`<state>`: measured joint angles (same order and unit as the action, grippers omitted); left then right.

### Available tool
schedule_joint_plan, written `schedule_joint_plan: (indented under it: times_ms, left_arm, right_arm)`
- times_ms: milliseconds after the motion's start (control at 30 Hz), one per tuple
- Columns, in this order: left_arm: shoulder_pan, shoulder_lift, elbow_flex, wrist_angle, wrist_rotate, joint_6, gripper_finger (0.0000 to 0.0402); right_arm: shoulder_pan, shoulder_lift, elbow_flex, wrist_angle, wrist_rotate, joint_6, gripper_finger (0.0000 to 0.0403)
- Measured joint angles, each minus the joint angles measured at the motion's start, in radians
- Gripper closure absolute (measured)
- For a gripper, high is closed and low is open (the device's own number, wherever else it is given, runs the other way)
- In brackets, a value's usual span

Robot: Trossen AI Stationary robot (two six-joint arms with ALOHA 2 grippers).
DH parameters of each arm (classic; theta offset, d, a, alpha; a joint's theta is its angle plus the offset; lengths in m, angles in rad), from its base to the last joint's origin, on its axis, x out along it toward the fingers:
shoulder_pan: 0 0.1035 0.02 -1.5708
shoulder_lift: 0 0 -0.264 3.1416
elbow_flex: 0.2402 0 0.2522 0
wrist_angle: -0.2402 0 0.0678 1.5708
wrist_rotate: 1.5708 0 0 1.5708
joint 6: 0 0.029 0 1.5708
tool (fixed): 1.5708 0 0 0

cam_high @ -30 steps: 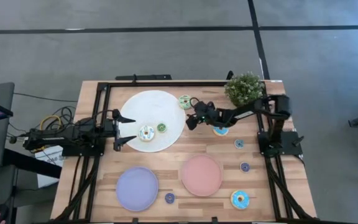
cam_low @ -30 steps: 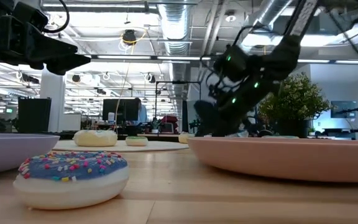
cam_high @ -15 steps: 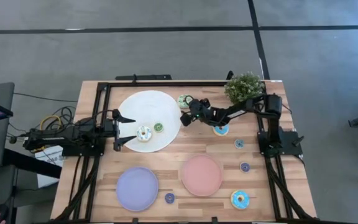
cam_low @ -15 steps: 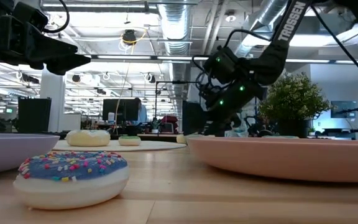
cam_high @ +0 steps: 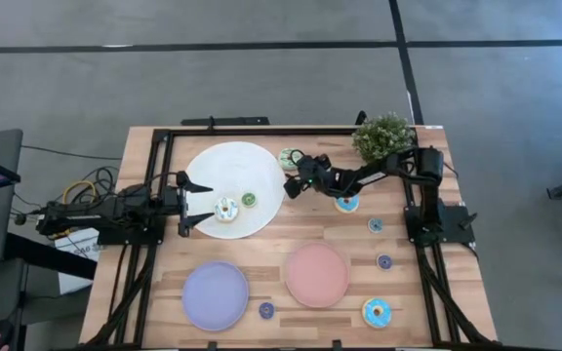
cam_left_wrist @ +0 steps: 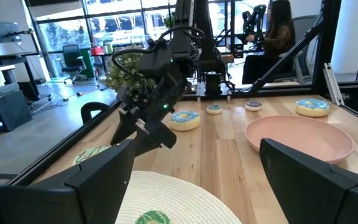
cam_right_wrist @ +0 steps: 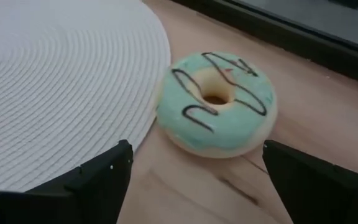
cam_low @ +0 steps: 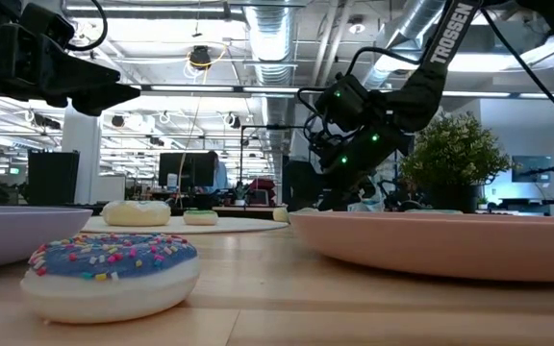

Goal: Pick & Place donuts
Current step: Put the large green donut on the pink plate

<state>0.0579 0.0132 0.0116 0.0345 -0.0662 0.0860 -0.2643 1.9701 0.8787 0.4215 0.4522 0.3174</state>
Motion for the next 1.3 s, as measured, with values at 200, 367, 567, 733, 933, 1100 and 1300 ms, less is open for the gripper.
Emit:
schedule_joint_plan:
  times_ms: [200, 367, 567, 733, 933, 1100, 1300]
  left_arm:
    - [0.000, 0.000, 0.000, 0.000, 0.000, 0.000, 0.0061]
    - [0.000, 0.000, 0.000, 0.000, 0.000, 0.000, 0.0061]
    - [0.000, 0.000, 0.000, 0.000, 0.000, 0.000, 0.0061]
    - [0.000, 0.000, 0.000, 0.000, -0.001, 0.000, 0.0061]
    - [0.000, 0.000, 0.000, 0.000, 0.001, 0.000, 0.0061]
    - [0.000, 0.000, 0.000, 0.000, 0.002, 0.000, 0.0061]
    - [0.000, 0.000, 0.000, 0.000, 0.001, 0.000, 0.0061]
  right_arm:
    - [-0.016, 0.000, 0.000, 0.000, 0.006, 0.150, 0.0060]
    - [-0.028, 0.000, 0.003, -0.012, 0.006, 0.207, 0.0061]
    - [-0.013, 0.000, 0.091, -0.187, 0.034, 0.188, 0.0061]
    - [-0.011, 0.054, 0.175, -0.286, 0.043, 0.198, 0.0061]
    - [-0.008, 0.146, 0.302, -0.382, 0.054, 0.208, 0.0061]
    - [0.000, 0.145, 0.312, -0.391, 0.077, 0.198, 0.0066]
    - [-0.013, 0.143, 0.312, -0.387, 0.067, 0.198, 0.0098]
